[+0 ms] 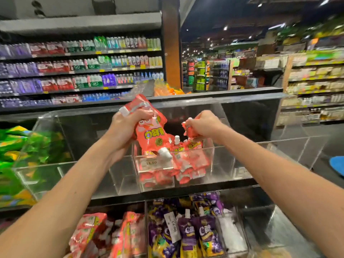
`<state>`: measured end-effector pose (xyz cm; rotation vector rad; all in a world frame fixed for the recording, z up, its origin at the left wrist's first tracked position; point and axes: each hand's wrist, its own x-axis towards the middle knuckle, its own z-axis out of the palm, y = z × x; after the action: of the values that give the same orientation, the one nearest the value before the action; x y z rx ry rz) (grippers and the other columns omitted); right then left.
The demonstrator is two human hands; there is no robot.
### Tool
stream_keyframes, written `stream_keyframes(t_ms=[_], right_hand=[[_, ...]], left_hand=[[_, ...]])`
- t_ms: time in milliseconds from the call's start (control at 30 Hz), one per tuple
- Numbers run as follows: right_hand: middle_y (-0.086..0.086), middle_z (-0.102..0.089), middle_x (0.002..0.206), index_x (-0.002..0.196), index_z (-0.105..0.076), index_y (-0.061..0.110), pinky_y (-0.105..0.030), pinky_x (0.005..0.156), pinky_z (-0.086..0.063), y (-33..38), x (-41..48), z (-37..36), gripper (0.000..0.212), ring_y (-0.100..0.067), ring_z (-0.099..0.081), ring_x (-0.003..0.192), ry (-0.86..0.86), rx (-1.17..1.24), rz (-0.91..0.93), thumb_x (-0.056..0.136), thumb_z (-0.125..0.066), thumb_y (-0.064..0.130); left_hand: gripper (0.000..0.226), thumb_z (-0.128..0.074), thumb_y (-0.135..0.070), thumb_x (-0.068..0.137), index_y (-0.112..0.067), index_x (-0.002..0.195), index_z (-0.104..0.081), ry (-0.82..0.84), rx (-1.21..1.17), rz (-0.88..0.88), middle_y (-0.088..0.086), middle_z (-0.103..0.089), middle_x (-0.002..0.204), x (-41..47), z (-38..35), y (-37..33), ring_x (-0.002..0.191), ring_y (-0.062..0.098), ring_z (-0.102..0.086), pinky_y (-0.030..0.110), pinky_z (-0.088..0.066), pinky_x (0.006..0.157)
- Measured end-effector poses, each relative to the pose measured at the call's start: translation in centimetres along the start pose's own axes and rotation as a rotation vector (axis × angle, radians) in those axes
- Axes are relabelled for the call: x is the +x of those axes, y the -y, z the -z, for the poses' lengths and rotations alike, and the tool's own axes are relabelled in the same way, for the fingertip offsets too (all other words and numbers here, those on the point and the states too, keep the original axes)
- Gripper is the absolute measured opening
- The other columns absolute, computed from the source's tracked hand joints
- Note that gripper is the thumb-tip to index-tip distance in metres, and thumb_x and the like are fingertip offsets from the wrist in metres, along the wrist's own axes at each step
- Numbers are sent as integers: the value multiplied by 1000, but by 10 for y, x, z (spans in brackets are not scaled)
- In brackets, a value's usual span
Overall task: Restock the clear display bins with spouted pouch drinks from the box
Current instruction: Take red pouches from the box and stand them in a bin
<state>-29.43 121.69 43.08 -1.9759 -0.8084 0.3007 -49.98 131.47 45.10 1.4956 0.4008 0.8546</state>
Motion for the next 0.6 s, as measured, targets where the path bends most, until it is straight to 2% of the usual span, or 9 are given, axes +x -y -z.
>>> stream_keyframes(t_ms=[100, 233, 333, 467, 533, 600], right_hand=[[-19, -70, 106, 101, -70, 4, -36, 87, -54, 8, 3, -25, 35, -36, -67, 103, -121, -262, 13, 87, -57, 34], [-22, -57, 131, 123, -59, 2, -38, 92, -47, 7, 12, -38, 35, -39, -55, 121, -180, -388, -45, 96, -54, 24], [-21, -59, 131, 125, -58, 2, -39, 93, -47, 6, 24, -39, 35, -39, -56, 122, -206, -442, -42, 98, -52, 23], [-19, -66, 121, 116, -65, 1, -38, 87, -50, 3, 36, -51, 31, -38, -61, 114, -222, -562, 48, 99, -47, 20], [-16, -67, 120, 116, -67, 5, -38, 87, -49, -3, 42, -56, 38, -37, -62, 114, -226, -616, 64, 102, -42, 30], [-15, -62, 128, 125, -62, 9, -39, 92, -46, -4, 46, -56, 50, -36, -58, 120, -160, -667, 33, 105, -33, 44]], left_hand=[[14, -69, -6, 83, -13, 95, -67, 57, -37, -5, 16, -71, 90, 14, -1, 11, 77, 26, -70, 39, -60, 73], [34, -73, -10, 71, -8, 104, -66, 84, -78, 5, 19, -69, 92, 18, -5, 22, 79, 30, -69, 45, -59, 78], [25, -70, -3, 79, -7, 103, -64, 64, -75, 10, 21, -68, 93, 15, -9, 23, 81, 32, -68, 44, -59, 76], [21, -66, -1, 85, -5, 105, -62, 37, -45, 24, 22, -70, 93, 14, -16, 22, 82, 34, -71, 45, -61, 73], [26, -70, -3, 82, -5, 106, -62, 22, -38, 37, 23, -71, 96, 14, -19, 23, 86, 36, -71, 50, -61, 77], [40, -76, -9, 75, -3, 111, -62, 18, -20, 47, 24, -71, 97, 14, -20, 22, 88, 38, -71, 52, -60, 79]])
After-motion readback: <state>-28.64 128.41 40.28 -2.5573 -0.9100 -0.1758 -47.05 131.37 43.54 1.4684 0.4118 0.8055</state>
